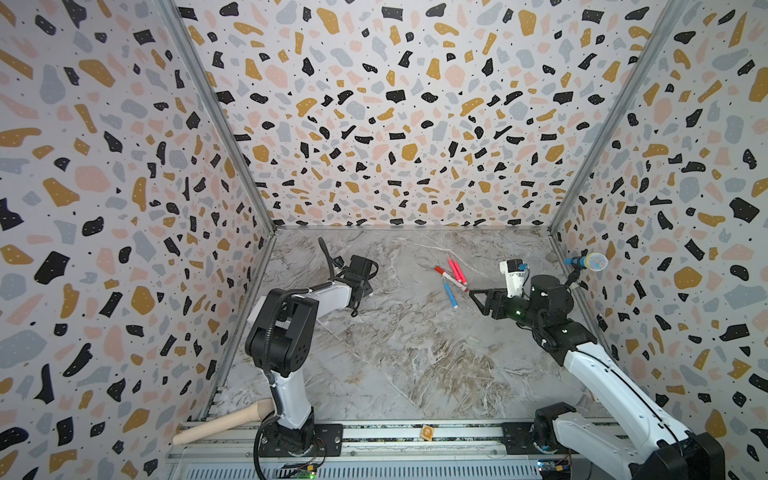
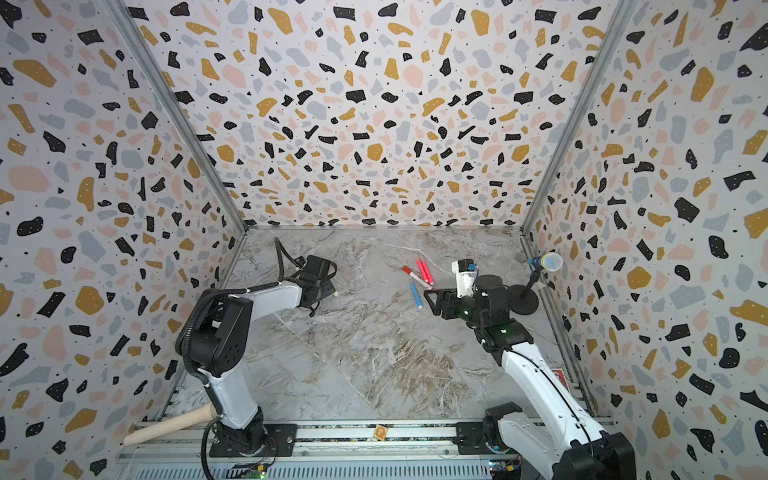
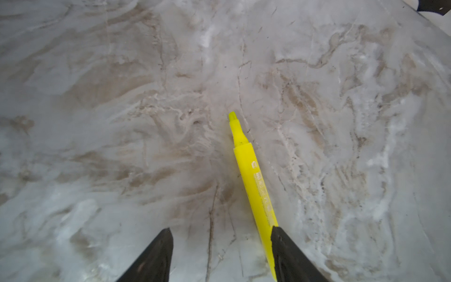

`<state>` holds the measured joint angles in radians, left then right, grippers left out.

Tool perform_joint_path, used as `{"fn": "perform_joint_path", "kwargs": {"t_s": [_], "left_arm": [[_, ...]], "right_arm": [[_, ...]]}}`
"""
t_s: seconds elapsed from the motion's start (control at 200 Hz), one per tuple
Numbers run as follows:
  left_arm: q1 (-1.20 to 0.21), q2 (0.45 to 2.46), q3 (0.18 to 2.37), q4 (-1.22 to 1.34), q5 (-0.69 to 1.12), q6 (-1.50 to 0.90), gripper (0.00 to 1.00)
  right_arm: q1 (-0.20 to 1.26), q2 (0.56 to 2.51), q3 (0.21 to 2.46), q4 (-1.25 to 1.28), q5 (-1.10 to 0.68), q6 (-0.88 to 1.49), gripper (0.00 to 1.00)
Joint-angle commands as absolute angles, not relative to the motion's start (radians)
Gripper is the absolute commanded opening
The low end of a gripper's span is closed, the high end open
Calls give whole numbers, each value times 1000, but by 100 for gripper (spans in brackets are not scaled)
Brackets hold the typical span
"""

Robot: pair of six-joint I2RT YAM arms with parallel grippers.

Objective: Insert pens into pen caps
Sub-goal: Pick up a pen from the center of the table.

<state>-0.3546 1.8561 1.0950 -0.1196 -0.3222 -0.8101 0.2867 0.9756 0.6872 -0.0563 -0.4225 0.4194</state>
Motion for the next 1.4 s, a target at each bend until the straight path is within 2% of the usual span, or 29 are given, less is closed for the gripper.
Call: {"fn": "perform_joint_path", "kwargs": {"t_s": [0.0,0.25,0.481,0.606,0.706,0.826,1.091,1.292,1.397], "left_arm": [[-362,1893,1137,-90,-310,-827,65],[-361,1977,1209,-99,-274,-844,62],[-362,2035,1265,-138,-251,-853,44],[-362,2042,1241,-137,-231,-862,43],[-368,2023,1196,-127,-238,-860,40],[-374,1997,1136,-114,-230,-848,28],[-380,1924,1000,-61,-178,-803,12],[-393,1816,945,-29,-61,-730,8],[-414,1744,907,-19,33,-682,9]], "right_arm": [[291,980,683,-29,-427,417,73],[291,989,686,-27,-428,415,73],[290,996,698,-38,-427,415,72],[290,996,706,-40,-431,415,71],[290,993,712,-45,-433,415,71],[290,982,712,-49,-431,419,71],[288,971,706,-45,-440,431,71],[286,946,685,-23,-470,428,71],[283,934,654,38,-578,422,71]]}}
